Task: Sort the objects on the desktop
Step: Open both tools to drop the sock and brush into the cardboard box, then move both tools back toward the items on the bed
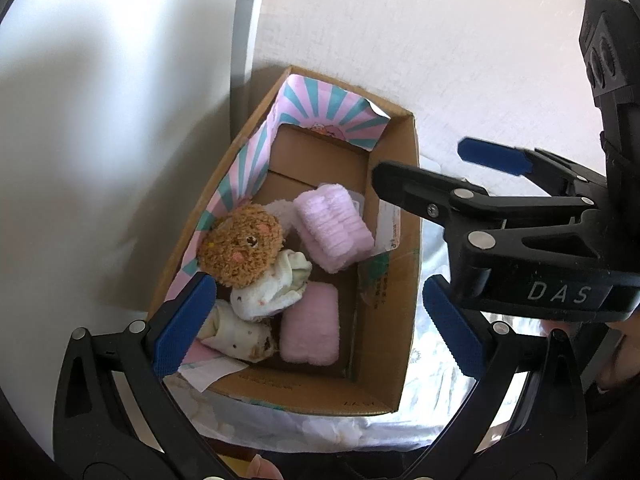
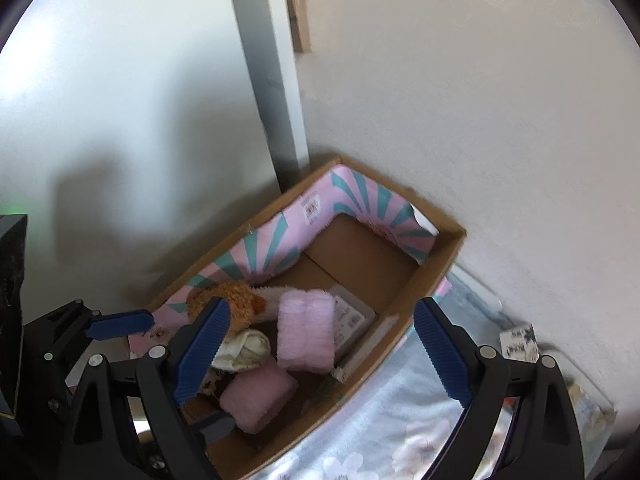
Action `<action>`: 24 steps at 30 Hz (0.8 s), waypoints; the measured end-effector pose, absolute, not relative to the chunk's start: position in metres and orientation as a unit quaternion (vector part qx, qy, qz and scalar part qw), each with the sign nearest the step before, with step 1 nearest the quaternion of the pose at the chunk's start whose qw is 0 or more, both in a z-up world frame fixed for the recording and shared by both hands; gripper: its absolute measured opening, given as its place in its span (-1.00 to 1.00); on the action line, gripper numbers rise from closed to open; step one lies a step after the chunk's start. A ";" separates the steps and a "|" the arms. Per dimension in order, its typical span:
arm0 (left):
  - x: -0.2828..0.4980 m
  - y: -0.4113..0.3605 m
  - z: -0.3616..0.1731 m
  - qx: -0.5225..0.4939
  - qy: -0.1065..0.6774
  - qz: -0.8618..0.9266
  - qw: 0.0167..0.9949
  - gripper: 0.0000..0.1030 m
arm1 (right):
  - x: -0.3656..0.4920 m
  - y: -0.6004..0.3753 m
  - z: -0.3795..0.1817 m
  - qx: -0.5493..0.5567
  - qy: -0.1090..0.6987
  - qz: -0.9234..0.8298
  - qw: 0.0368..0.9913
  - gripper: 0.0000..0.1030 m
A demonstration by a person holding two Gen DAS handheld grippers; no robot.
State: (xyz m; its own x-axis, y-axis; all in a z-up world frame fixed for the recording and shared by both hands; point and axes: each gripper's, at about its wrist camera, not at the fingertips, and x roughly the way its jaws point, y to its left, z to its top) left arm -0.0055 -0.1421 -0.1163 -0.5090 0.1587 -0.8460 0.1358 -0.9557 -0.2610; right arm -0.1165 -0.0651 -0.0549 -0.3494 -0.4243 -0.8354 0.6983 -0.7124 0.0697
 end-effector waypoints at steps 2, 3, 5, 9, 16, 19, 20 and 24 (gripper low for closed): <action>-0.005 -0.142 -0.116 -0.495 -0.148 0.856 0.007 1.00 | -0.116 -0.061 -0.053 0.451 0.147 -0.814 0.335 0.78; -0.004 -0.142 -0.115 -0.494 -0.144 0.857 0.004 1.00 | -0.115 -0.060 -0.052 0.449 0.145 -0.817 0.333 0.78; -0.003 -0.142 -0.112 -0.493 -0.142 0.858 0.003 1.00 | -0.115 -0.057 -0.048 0.449 0.137 -0.817 0.335 0.78; -0.001 -0.140 -0.104 -0.485 -0.140 0.863 0.004 1.00 | -0.112 -0.055 -0.040 0.447 0.140 -0.819 0.332 0.78; 0.002 -0.129 -0.070 -0.456 -0.113 0.883 0.015 1.00 | -0.118 -0.018 -0.001 0.430 0.111 -0.848 0.290 0.78; 0.001 -0.118 -0.047 -0.434 -0.091 0.896 0.018 1.00 | -0.123 0.014 0.027 0.411 0.092 -0.866 0.269 0.78; 0.001 -0.114 -0.040 -0.428 -0.085 0.900 0.018 1.00 | -0.125 0.029 0.037 0.403 0.080 -0.873 0.261 0.78; -0.007 -0.087 -0.021 -0.415 -0.061 0.907 0.040 1.00 | -0.126 0.080 0.064 0.381 0.049 -0.894 0.231 0.78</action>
